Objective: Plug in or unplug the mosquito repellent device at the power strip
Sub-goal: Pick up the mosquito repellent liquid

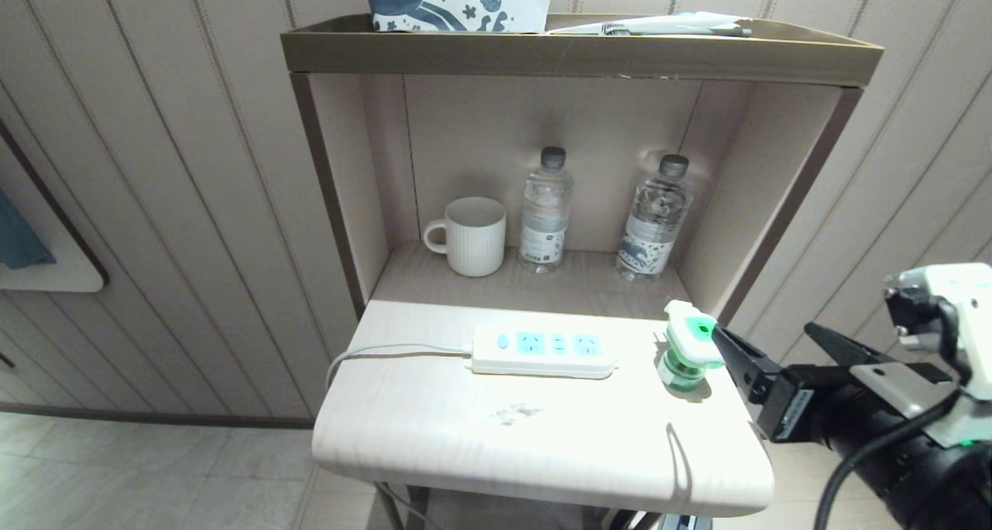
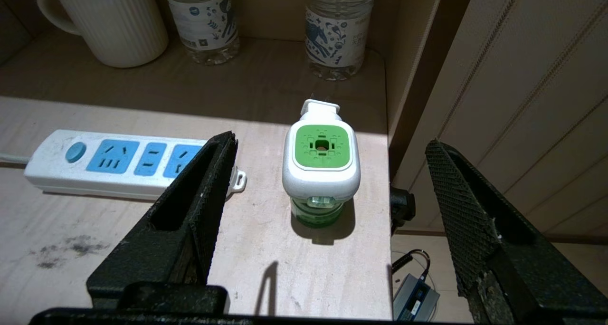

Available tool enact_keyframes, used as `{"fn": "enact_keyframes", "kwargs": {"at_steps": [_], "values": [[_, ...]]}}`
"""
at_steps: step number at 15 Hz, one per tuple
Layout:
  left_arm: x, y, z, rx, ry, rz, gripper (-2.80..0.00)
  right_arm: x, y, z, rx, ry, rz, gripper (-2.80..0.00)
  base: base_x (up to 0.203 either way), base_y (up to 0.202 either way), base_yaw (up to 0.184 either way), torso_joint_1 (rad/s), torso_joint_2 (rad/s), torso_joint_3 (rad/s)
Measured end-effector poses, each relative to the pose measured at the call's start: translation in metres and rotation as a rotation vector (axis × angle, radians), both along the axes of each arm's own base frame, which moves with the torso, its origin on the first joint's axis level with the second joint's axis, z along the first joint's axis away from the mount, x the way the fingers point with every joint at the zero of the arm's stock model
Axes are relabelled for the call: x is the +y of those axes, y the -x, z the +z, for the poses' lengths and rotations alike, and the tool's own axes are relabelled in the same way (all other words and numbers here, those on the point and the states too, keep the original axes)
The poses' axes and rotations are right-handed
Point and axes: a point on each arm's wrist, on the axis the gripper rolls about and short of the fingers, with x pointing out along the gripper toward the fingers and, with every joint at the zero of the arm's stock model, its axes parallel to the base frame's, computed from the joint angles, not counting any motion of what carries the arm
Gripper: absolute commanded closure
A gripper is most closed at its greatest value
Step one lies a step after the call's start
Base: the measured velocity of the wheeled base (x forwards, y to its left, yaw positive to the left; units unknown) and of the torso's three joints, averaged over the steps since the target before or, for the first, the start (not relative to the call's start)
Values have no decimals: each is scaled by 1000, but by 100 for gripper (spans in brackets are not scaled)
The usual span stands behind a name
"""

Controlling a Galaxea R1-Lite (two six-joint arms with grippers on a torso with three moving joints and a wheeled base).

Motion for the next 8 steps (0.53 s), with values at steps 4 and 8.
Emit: {"fn": "enact_keyframes", "kwargs": {"at_steps": [4, 8], "values": [[0, 0, 0, 0, 0, 0, 0, 2, -20, -18, -30, -19, 3, -280, 0, 0, 0, 0, 0, 0], [0, 0, 0, 1, 0, 0, 0, 8, -37, -31, -9, 6, 14, -280, 0, 0, 0, 0, 0, 0]]}}
